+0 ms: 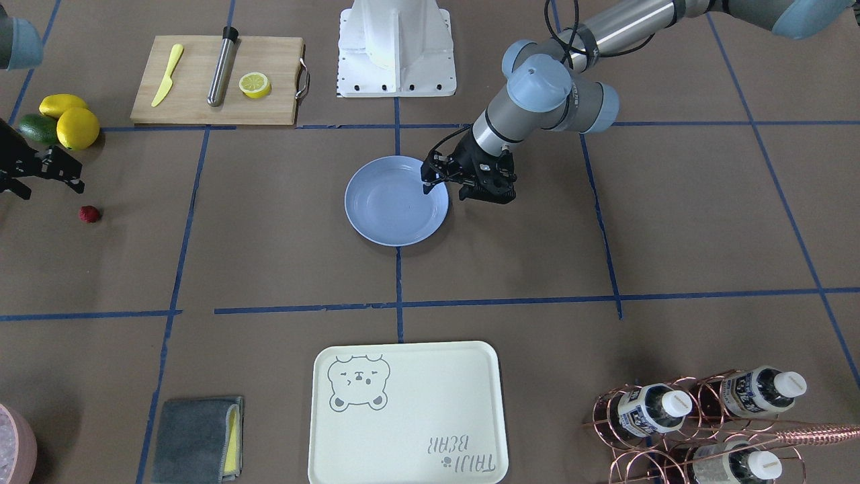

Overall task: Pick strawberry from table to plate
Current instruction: 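Hold the plate with the left gripper while the right arm reaches toward the strawberry, then grasp the red strawberry with the right gripper and lift it, then carry the strawberry over the plate with the right gripper and lower it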

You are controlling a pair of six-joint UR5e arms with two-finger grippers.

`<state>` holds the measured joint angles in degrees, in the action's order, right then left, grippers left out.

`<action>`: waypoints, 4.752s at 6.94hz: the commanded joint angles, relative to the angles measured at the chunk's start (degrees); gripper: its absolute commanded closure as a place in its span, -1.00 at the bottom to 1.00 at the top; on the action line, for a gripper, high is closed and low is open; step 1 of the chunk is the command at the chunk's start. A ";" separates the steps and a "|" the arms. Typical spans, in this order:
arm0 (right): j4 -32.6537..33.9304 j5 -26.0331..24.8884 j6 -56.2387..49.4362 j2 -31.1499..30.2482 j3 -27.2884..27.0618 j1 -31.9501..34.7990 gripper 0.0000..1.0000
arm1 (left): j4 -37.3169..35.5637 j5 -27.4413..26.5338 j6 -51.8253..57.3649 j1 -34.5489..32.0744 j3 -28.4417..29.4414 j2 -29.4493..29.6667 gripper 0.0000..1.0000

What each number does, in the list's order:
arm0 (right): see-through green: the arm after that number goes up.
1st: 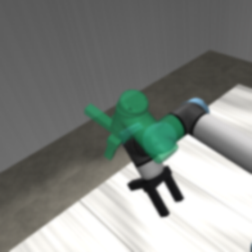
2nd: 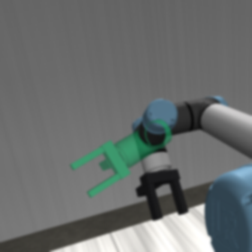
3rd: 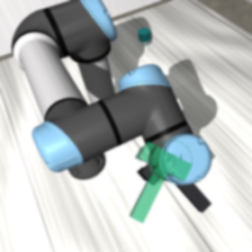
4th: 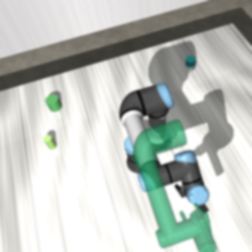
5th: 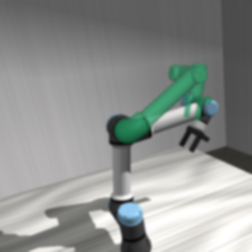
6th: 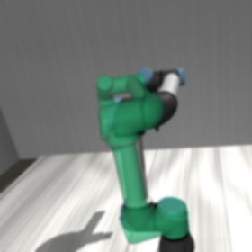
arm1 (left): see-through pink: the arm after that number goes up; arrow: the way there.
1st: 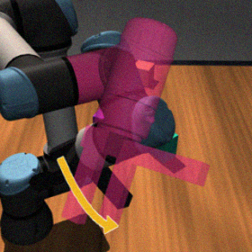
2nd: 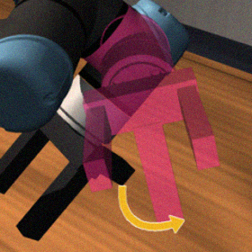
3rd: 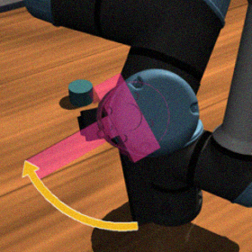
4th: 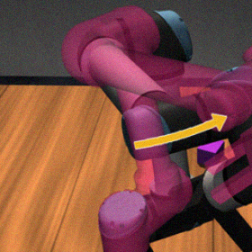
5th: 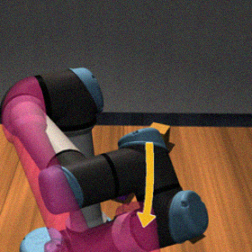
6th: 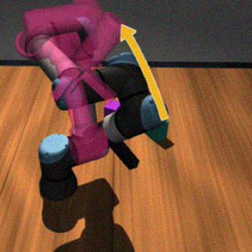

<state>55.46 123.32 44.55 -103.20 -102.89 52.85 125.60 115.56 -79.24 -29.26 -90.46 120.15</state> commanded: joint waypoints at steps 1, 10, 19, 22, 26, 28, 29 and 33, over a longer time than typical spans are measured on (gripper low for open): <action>-2.63 -2.65 3.17 0.72 1.90 -4.06 -0.97 | 0.00 0.02 -0.13 0.00 -0.24 0.00 -0.62; -2.63 -4.32 6.95 3.97 5.32 -3.81 -0.46 | 0.09 -0.07 -0.13 0.00 -0.77 -0.88 -0.66; 1.30 -2.62 41.68 23.94 -2.23 -13.96 1.00 | -0.18 0.46 6.51 -8.25 -6.48 -7.03 -0.66; 18.08 -15.98 53.42 49.94 7.71 -25.76 1.00 | -0.09 2.47 7.34 -12.12 -6.92 -10.81 -0.66; 18.37 -19.17 54.59 54.60 15.78 -28.23 1.00 | 0.09 2.13 6.99 -11.52 -6.57 -10.81 -0.75; 18.37 -19.17 54.59 53.90 15.87 -29.03 1.00 | 0.09 2.13 6.82 -11.43 -6.30 -10.55 -0.76; 18.37 -19.17 54.59 52.85 15.61 -29.03 1.00 | 0.17 2.22 6.82 -11.43 -6.22 -10.37 -0.77; 18.37 -19.17 54.59 53.37 15.44 -29.03 -1.00 | 0.26 2.13 6.73 -11.34 -6.13 -10.11 -0.83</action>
<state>73.83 104.15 99.12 -49.99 -87.33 23.82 125.83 117.75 -72.50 -40.66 -96.66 109.88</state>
